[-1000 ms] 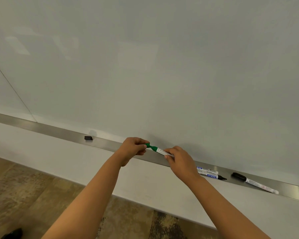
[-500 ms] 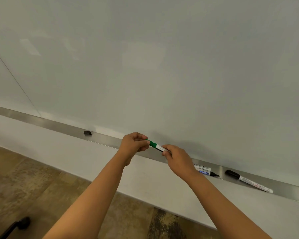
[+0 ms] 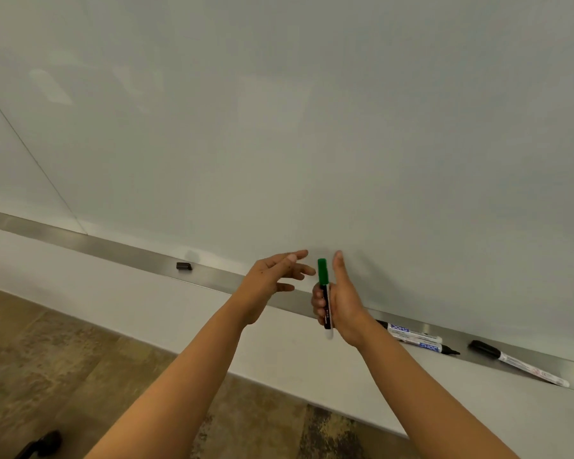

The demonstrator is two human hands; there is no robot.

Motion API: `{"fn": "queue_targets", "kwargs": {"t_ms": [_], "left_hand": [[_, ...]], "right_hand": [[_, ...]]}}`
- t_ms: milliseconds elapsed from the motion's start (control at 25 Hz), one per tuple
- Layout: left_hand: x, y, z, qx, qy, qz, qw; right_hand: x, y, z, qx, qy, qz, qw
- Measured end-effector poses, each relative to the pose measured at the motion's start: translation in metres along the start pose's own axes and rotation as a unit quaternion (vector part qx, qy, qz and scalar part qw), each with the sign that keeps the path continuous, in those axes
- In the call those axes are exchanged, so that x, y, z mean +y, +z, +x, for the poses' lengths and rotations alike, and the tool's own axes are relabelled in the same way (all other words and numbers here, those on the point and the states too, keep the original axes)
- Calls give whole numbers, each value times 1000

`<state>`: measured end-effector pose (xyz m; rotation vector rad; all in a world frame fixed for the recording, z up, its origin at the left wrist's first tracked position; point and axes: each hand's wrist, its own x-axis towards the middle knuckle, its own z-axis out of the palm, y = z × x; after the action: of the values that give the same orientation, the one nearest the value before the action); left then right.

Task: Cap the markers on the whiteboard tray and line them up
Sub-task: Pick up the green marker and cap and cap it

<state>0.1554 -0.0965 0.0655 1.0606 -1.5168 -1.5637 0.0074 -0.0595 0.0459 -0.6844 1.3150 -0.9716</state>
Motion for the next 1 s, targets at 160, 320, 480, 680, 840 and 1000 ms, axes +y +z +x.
{"fn": "queue_targets", "kwargs": {"t_ms": [160, 320, 480, 680, 840, 1000], "left_hand": [[-8, -54, 12, 84, -19, -16, 996], [-38, -106, 28, 148, -83, 52, 984], [-69, -141, 40, 154, -141, 115, 971], [-86, -152, 49, 124, -141, 174, 967], [-92, -155, 54, 117, -128, 223, 959], [-92, -160, 59, 127, -106, 307, 937]], "right_hand": [[-12, 21, 16, -14, 21, 230, 973], [-20, 28, 28, -32, -41, 342, 938], [-24, 35, 36, -28, -96, 393, 914], [-27, 43, 43, 81, -129, 388, 909], [-27, 49, 51, 143, -143, 371, 906], [-17, 47, 60, 203, -131, -95, 966]]}}
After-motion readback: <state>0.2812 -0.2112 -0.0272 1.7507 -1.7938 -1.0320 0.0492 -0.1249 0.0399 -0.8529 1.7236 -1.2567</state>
